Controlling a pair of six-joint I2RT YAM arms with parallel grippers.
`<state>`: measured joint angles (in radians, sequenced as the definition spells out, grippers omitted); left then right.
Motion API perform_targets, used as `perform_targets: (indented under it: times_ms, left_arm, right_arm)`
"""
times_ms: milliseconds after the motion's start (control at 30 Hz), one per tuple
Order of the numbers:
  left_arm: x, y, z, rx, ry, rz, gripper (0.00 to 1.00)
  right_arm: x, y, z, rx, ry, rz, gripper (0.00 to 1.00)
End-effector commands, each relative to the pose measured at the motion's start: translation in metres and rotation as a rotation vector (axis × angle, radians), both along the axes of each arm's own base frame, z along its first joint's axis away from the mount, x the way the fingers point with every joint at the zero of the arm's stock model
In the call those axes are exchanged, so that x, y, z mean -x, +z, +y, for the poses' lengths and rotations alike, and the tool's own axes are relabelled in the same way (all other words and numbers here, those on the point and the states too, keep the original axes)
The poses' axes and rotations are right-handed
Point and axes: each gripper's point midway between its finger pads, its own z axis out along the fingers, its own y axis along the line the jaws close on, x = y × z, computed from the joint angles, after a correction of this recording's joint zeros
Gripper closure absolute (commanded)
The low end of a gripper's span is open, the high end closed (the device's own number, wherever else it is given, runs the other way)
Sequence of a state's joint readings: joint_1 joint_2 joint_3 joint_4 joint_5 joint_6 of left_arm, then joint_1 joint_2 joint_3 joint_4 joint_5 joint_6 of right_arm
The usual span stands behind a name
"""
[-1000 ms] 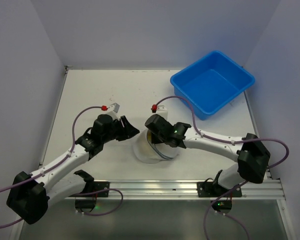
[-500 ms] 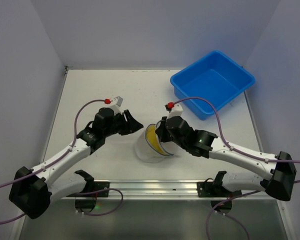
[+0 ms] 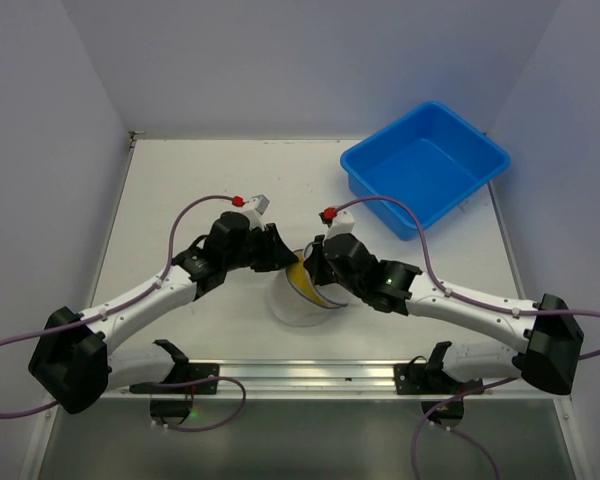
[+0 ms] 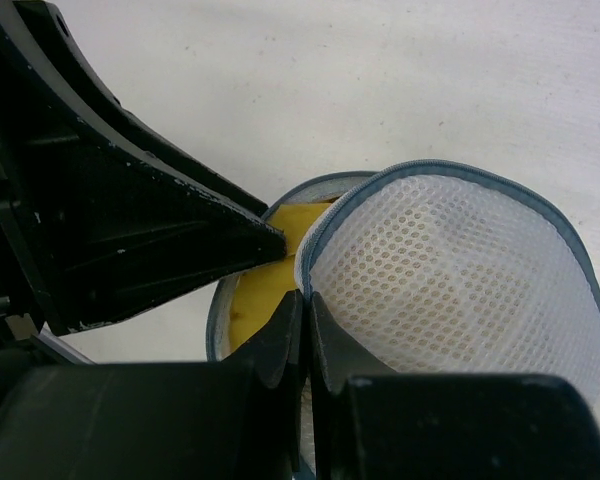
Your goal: Unzip the laundry bag and remove the bra
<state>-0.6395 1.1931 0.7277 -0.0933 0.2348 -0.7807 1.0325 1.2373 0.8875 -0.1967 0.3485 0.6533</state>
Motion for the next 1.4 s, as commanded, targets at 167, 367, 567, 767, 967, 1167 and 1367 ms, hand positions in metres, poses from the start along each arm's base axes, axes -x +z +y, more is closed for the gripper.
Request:
perform_targets:
  times_ms: [167,367,567,767,967,1167,1367]
  left_arm:
    - [-0.002,-0.011,0.014,-0.085,0.045,-0.025,0.98]
    - [-0.003,-0.02,0.028,-0.113,0.112,-0.026,1.0]
    - [-0.003,-0.026,0.032,-0.1,0.153,-0.019,1.0]
    - [-0.004,-0.022,0.037,-0.091,0.181,-0.034,1.0]
    - [-0.007,-0.011,0.048,-0.071,0.241,-0.095,1.0]
    - [-0.007,-0.013,0.046,-0.039,0.236,-0.119,1.0]
    - [-0.003,-0.015,0.046,-0.02,0.217,-0.142,1.0]
  right_arm:
    - [-0.006,0.004,0.008,-0.031,-0.006,-0.028,1.0]
    - [-0.004,0.007,-0.013,-0.025,-0.061,-0.036,0.95]
    - [-0.001,0.005,-0.039,-0.015,-0.12,-0.049,0.8]
    - [-0.001,-0.01,-0.079,0.048,-0.24,-0.033,0.68]
    - [0.021,-0.041,-0.162,0.085,-0.533,0.091,0.52]
    - [0.048,-0.029,-0.185,-0.012,-0.514,0.117,0.17]
    - [0.039,0.031,-0.123,-0.182,-0.173,-0.066,0.01]
